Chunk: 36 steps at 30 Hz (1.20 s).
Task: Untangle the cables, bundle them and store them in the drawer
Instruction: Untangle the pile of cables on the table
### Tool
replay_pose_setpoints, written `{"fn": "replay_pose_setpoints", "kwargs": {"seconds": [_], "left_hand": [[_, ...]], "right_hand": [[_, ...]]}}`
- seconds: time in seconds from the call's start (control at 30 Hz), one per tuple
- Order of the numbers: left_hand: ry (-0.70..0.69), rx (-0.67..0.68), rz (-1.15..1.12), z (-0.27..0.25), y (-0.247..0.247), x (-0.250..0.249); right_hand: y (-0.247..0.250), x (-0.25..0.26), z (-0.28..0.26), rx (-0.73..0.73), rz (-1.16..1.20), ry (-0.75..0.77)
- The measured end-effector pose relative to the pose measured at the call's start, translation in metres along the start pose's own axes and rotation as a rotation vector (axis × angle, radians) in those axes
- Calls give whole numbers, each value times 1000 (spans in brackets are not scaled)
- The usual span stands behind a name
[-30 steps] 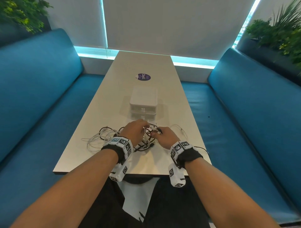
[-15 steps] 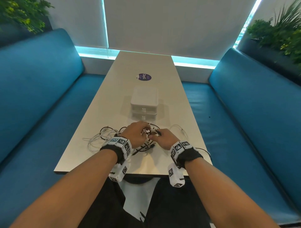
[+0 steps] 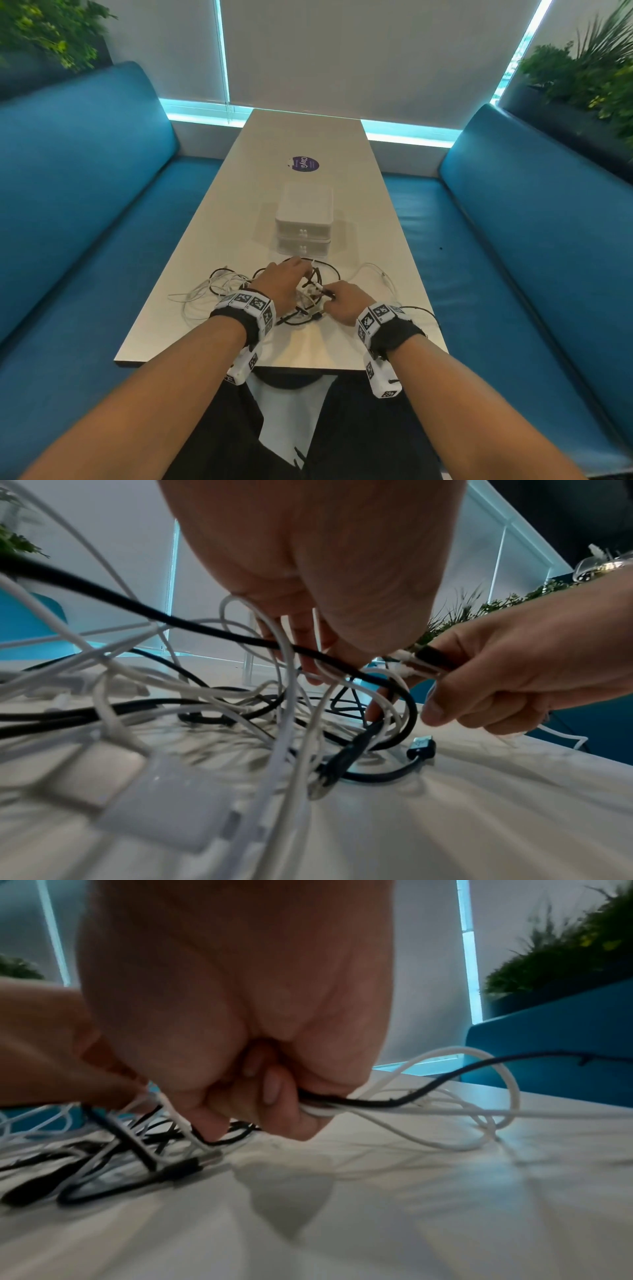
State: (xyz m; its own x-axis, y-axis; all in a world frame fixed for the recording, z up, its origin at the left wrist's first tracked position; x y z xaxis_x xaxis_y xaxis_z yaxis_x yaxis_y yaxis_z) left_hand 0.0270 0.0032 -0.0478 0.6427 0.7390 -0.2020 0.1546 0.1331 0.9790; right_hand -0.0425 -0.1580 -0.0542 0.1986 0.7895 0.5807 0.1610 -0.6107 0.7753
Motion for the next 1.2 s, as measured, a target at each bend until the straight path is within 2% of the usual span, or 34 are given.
{"fn": "replay_pose_setpoints", "kwargs": {"seconds": [0.2,0.37,0.43,0.57,0.67,0.73,0.83,0.9,0.97,1.0,1.13,1.2], "left_hand": [[-47,13,48,-6,3,-1],[-73,6,234,-4,1,6],[-43,4,304,-6,1,9],[36,-155,224,-3,4,-3],[-46,-280,83,6,9,-23],[-86,-278,-20,11,12,-35],[-49,-278,-117,15,7,-47],[-14,-344,-111,17,1,-49],[12,-407,-3,18,-3,-49],[5,-396,51,17,-3,-50],[-85,-78,112,21,-14,-56],[-81,-10,93,21,-17,-60]], "right_hand": [[-2,0,7,-53,-160,12],[9,-12,9,-240,-147,-64],[18,-20,9,-304,-127,-116],[27,-29,5,-317,-77,-194],[26,-29,4,-328,0,-227],[27,-30,4,-326,66,-243],[31,-32,2,-325,195,-230],[37,-33,0,-337,241,-219],[40,-35,-2,-359,268,-213],[41,-36,-1,-365,287,-212],[37,-32,1,-318,296,-191],[33,-28,3,-277,287,-187]]}}
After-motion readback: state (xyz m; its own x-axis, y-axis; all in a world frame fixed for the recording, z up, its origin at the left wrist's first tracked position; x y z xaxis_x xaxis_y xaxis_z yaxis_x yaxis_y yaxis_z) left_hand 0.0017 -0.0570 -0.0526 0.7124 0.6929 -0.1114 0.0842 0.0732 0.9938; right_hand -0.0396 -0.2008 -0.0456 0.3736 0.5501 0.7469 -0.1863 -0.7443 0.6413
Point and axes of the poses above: each hand's wrist, its own z-axis towards the middle knuckle, its own y-axis out of the back of the hand, x = y × z, the point moved 1 cm from there along z, towards the middle knuckle, and after that the axes turned 6 degrees about z, right-handed, at the moved point
